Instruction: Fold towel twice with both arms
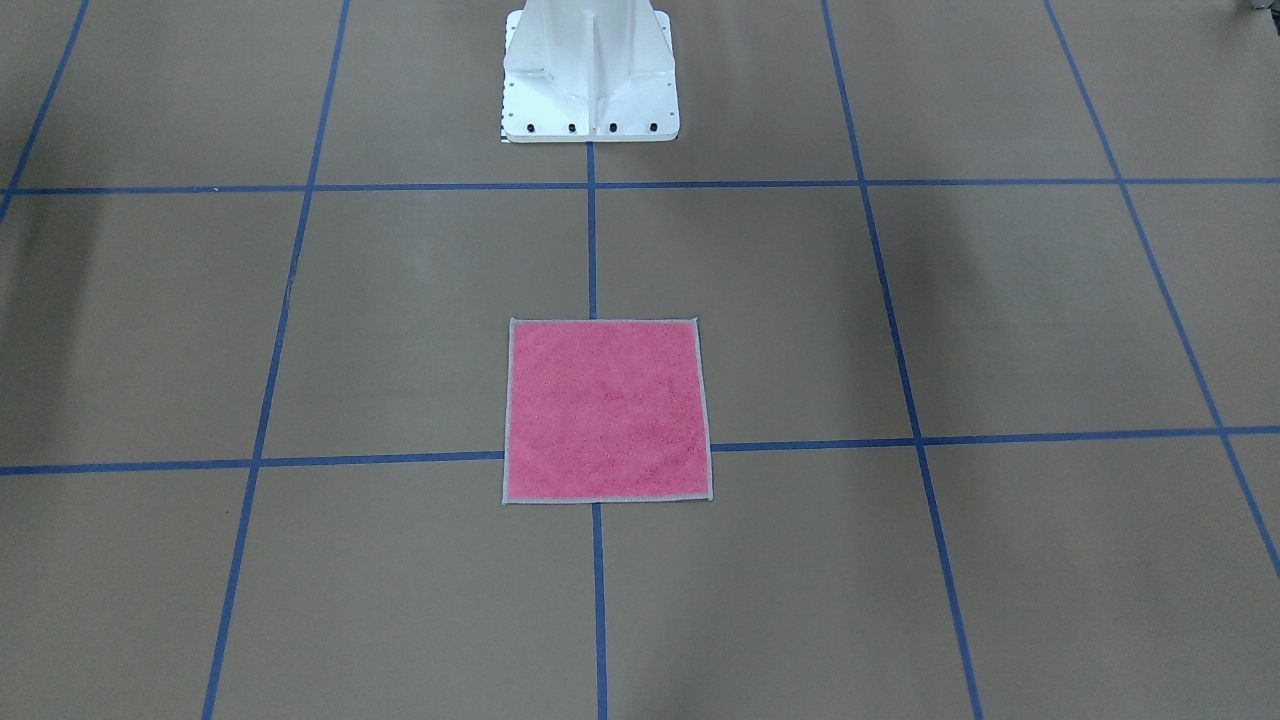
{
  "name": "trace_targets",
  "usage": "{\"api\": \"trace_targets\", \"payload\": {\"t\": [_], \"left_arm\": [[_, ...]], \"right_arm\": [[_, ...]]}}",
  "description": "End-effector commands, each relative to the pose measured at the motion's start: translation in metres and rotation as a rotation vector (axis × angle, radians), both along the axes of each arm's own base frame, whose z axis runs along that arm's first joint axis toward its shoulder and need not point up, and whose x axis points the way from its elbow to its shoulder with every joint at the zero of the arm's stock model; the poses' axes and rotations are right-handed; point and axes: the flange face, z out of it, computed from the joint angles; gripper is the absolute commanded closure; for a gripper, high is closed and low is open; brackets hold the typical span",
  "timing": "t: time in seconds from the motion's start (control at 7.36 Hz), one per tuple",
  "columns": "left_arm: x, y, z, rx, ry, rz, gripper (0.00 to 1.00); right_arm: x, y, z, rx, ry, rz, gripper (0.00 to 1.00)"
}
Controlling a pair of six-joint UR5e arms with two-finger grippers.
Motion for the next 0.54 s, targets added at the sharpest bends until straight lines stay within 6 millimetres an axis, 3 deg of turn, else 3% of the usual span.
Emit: {"api": "trace_targets", "payload": {"t": [0.0,0.27,0.41], "left_arm": [[0.055,-0.016,-0.021,0.101,0.005,0.082,0.0],[0.072,-0.036,-0.055,0.099,0.027,0.054,0.0],[0.092,-0.041,-0.07,0.093,0.044,0.044,0.0]], "right_arm": [[-0.027,-0.023,-0.026,0.043,-0.05,-0.049,0.01],[-0.049,-0.033,-0.047,0.036,-0.141,-0.057,0.01],[-0.075,-0.046,-0.069,0.02,-0.159,-0.035,0.01]]}}
